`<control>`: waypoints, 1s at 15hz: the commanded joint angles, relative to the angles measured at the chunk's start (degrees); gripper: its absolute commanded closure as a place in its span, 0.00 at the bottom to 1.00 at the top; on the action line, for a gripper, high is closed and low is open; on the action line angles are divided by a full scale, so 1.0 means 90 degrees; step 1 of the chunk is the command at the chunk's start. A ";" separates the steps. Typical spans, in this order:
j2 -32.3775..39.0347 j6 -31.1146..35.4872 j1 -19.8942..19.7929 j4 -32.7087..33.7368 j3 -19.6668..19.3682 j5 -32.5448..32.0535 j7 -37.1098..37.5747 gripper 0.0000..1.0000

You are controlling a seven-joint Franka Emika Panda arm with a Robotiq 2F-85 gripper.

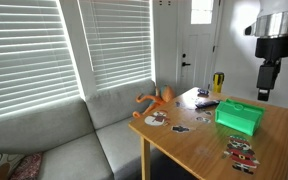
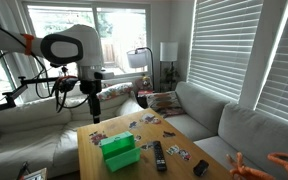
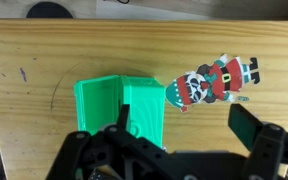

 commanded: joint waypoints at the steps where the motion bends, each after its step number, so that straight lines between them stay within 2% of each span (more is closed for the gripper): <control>1: 0.0001 -0.0017 0.0038 0.0016 0.0010 -0.0009 0.0015 0.00; 5: 0.0162 0.0090 -0.0049 0.0033 -0.0093 -0.0166 -0.0168 0.00; 11: 0.0602 0.1043 -0.0211 -0.0028 -0.0520 -0.0735 -0.1007 0.00; 15: 0.1033 0.1498 -0.0336 -0.0084 -0.0856 -0.0668 -0.1419 0.00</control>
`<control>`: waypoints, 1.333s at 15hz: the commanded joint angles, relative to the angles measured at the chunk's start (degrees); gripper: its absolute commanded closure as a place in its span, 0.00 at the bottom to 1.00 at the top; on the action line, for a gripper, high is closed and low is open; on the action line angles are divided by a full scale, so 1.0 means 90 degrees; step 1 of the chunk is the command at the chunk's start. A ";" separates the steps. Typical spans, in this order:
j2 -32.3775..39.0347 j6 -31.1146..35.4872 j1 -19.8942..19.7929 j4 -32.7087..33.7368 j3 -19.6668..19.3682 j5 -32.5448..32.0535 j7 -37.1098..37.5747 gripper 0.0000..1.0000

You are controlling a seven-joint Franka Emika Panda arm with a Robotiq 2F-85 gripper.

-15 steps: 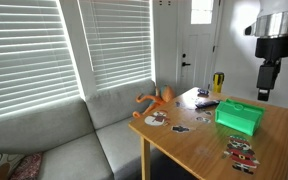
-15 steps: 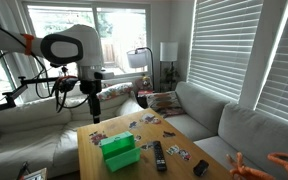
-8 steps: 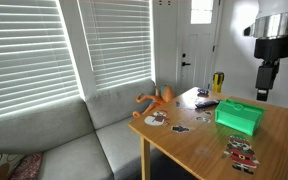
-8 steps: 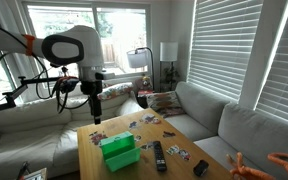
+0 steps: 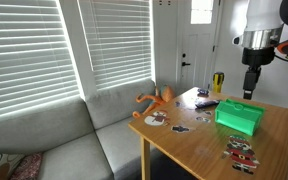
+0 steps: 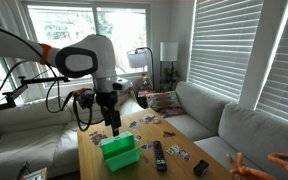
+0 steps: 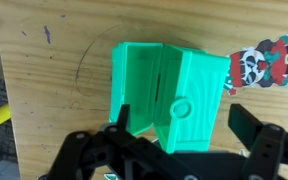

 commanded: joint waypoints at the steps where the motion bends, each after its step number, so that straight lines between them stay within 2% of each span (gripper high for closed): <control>1: 0.0353 0.0447 -0.0106 -0.0065 -0.0248 -0.0025 -0.0375 0.00; 8: 0.0752 0.1307 -0.0175 -0.0223 -0.0526 0.0292 -0.0481 0.00; 20: 0.0870 0.1919 -0.0164 -0.0410 -0.0704 0.1022 -0.0604 0.00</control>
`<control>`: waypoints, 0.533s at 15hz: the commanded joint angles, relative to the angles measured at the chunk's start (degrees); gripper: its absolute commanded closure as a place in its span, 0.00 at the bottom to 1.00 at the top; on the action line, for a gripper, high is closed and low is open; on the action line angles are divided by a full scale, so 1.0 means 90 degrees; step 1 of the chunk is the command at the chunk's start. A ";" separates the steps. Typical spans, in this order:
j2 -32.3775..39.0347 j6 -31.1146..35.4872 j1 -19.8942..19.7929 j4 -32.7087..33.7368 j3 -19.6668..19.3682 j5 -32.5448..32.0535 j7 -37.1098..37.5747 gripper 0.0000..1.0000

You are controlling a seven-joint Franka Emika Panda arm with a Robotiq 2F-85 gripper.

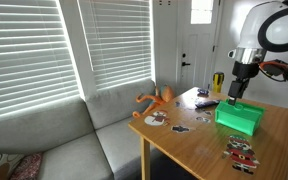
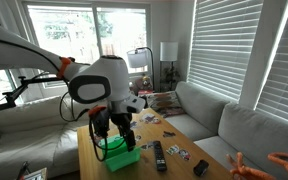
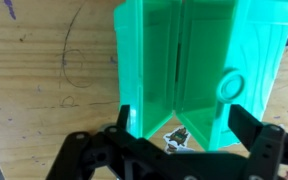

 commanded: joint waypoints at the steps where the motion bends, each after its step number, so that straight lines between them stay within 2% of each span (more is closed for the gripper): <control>1: 0.0031 0.0231 -0.0049 -0.0153 -0.0050 0.0344 -0.0240 0.00; 8: 0.0042 0.0290 -0.0107 -0.0220 -0.0076 0.0339 -0.0200 0.00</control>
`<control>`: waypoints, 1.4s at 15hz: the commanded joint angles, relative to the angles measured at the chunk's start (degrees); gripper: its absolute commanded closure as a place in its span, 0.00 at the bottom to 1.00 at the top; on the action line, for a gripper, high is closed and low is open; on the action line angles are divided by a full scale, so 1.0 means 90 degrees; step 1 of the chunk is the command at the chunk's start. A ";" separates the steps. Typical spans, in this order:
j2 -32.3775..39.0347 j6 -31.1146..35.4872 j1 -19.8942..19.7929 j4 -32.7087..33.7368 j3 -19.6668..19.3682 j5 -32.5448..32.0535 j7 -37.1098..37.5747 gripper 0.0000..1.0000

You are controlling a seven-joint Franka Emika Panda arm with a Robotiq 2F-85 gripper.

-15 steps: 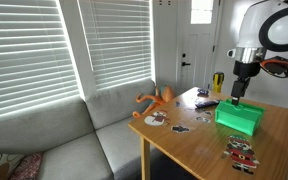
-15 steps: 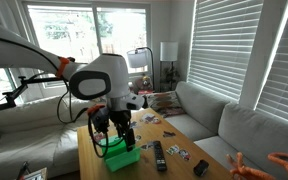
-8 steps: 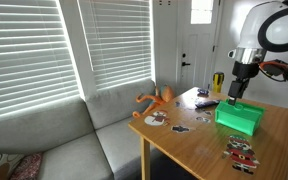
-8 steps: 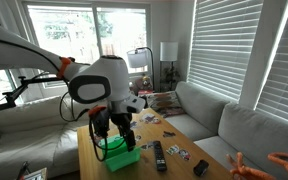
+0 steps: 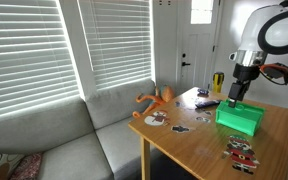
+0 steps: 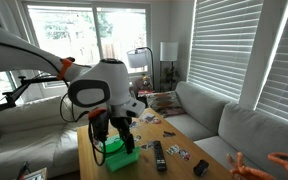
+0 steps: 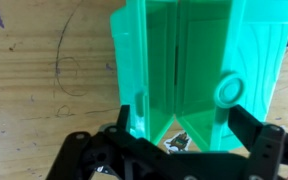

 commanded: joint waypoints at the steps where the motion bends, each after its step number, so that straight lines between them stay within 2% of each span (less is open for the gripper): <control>1: 0.0016 0.0170 -0.0103 -0.0103 -0.0012 0.0137 -0.0157 0.00; 8: 0.0062 0.0256 -0.0068 -0.0118 -0.0019 0.0328 -0.0197 0.00; 9: 0.0068 0.0255 -0.0060 -0.0114 -0.0017 0.0363 -0.0201 0.03; 11: 0.0081 0.0249 -0.0048 -0.0101 -0.0012 0.0429 -0.0229 0.24; 14: 0.0097 0.0251 -0.0036 -0.0079 -0.0002 0.0515 -0.0268 0.44; 19: 0.0110 0.0261 -0.0037 -0.0040 -0.0003 0.0523 -0.0304 0.68; 21: 0.0106 0.0263 -0.0034 -0.0035 0.0002 0.0517 -0.0314 0.68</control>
